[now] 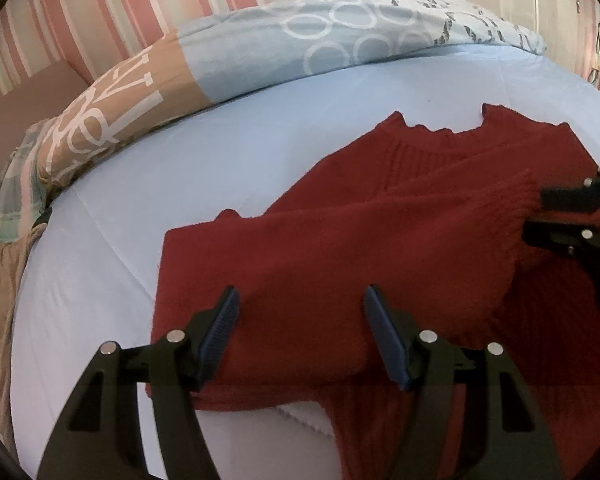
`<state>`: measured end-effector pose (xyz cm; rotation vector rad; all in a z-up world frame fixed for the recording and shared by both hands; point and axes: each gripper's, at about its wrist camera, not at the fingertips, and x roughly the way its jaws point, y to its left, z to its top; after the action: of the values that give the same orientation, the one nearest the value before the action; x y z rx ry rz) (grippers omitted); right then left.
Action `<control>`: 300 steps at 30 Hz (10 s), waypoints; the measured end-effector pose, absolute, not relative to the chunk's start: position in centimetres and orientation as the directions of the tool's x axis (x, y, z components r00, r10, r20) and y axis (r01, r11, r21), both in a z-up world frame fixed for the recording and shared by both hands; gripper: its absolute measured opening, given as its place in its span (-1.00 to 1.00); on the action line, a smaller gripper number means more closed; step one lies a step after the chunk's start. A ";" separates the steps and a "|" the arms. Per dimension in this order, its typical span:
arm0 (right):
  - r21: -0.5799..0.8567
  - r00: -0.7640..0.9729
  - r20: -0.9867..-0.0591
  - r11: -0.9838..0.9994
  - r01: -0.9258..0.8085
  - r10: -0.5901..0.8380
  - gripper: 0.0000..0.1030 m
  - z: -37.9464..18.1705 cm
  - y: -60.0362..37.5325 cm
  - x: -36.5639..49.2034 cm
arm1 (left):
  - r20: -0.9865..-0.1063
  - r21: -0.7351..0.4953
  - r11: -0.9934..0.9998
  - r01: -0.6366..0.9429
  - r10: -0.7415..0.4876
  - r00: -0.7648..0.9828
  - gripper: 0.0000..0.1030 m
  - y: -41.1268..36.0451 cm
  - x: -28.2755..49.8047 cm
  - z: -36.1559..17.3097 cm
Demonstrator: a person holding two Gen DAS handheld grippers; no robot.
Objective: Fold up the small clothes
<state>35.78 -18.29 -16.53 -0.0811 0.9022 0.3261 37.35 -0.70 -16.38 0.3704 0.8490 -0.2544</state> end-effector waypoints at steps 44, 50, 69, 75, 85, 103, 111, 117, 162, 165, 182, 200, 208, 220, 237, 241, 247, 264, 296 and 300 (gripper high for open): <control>0.195 0.620 -0.781 0.971 0.140 0.067 0.00 -16.6 -35.1 31.8 | -0.772 0.163 0.956 0.242 -0.029 0.635 0.56 -3.8 36.9 -15.2; 0.199 0.628 -0.773 0.974 0.111 0.086 0.18 -16.7 -33.4 34.6 | -0.776 0.184 0.952 0.245 -0.012 0.630 0.56 -3.9 37.0 -15.2; -0.106 0.540 -0.814 0.970 0.220 -0.212 -0.52 -16.3 -36.5 32.9 | -0.784 0.257 0.936 0.241 0.056 0.618 0.56 -5.4 39.0 -15.8; -0.094 0.668 -0.723 0.983 0.155 -0.174 0.13 -14.0 -32.6 31.7 | -0.750 0.252 0.935 0.248 0.028 0.660 0.56 -6.1 38.1 -14.5; -0.154 0.583 -0.785 0.978 0.141 -0.208 0.09 -18.3 -31.9 34.8 | -0.756 0.253 0.935 0.250 0.029 0.654 0.84 -6.6 38.9 -16.6; -0.084 0.598 -0.790 0.990 0.112 -0.135 0.29 -16.9 -30.7 31.0 | -0.816 0.190 0.950 0.248 0.012 0.578 0.83 -8.0 35.5 -15.7; -0.098 0.553 -0.820 0.988 0.116 -0.146 0.43 -18.8 -31.5 30.8 | -0.857 0.101 0.973 0.206 -0.020 0.516 0.84 -5.9 35.6 -17.9; -0.094 0.539 -0.831 0.989 0.110 -0.139 0.44 -18.8 -31.6 30.8 | -0.889 0.001 0.985 0.173 -0.078 0.451 0.91 -4.6 35.7 -19.0; -0.100 0.729 -0.683 0.994 -0.036 -0.042 0.81 -10.6 -23.1 0.6 | -0.800 0.022 0.981 0.193 -0.098 0.591 0.95 0.6 5.2 -10.6; -0.094 0.728 -0.685 0.995 -0.042 -0.034 0.82 -10.6 -22.8 -0.6 | -0.802 0.023 0.978 0.207 -0.106 0.588 0.95 0.3 4.0 -10.5; -0.035 0.586 -0.810 0.999 0.007 -0.033 0.28 -15.1 -24.5 -1.0 | -0.813 -0.021 0.974 0.226 -0.148 0.563 0.95 0.0 2.6 -11.2; -0.114 0.599 -0.774 0.975 0.190 -0.207 -0.86 -13.9 -27.7 -2.6 | -0.822 0.009 0.977 0.214 -0.114 0.558 0.95 -0.4 2.5 -11.8; -0.125 0.444 -0.853 0.934 0.336 -0.274 -0.42 -17.2 -32.6 -3.7 | -0.833 0.006 0.977 0.213 -0.113 0.542 0.95 -0.3 2.5 -12.4; -0.208 0.573 -0.785 0.971 0.116 -0.237 0.39 -15.3 -26.7 -3.8 | -0.825 0.014 0.980 0.199 -0.101 0.556 0.95 0.7 2.2 -12.0; -0.132 0.559 -0.813 0.986 0.098 -0.164 0.39 -15.2 -26.9 -4.5 | -0.861 -0.047 0.980 0.194 -0.138 0.490 0.95 2.7 2.4 -14.6; -0.146 0.559 -0.812 0.986 0.084 -0.168 0.39 -15.5 -26.8 -4.6 | -0.865 -0.083 0.982 0.172 -0.157 0.477 0.95 3.7 2.7 -15.5; -0.145 0.557 -0.813 0.986 0.086 -0.168 0.39 -15.5 -26.9 -3.7 | -0.878 -0.042 0.988 0.150 -0.108 0.467 0.95 4.5 3.5 -16.7; -0.157 0.549 -0.817 0.984 0.082 -0.177 0.39 -15.8 -26.8 -3.2 | -0.884 -0.067 0.960 0.272 -0.183 0.429 -0.22 2.4 3.8 -17.4; 0.034 0.458 -0.889 0.996 0.087 -0.010 -0.61 -18.2 -28.9 -1.6 | -0.901 0.020 0.959 0.284 -0.106 0.420 -0.06 1.0 4.8 -18.1; 0.067 0.450 -0.893 0.993 0.101 0.015 -0.54 -18.3 -29.3 -1.1 | -0.899 0.021 0.958 0.287 -0.108 0.425 -0.06 1.2 4.7 -18.2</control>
<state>-1.15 -29.34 -18.33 0.1164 1.1033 -0.0537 4.67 1.23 -18.16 0.1809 1.1063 -0.2486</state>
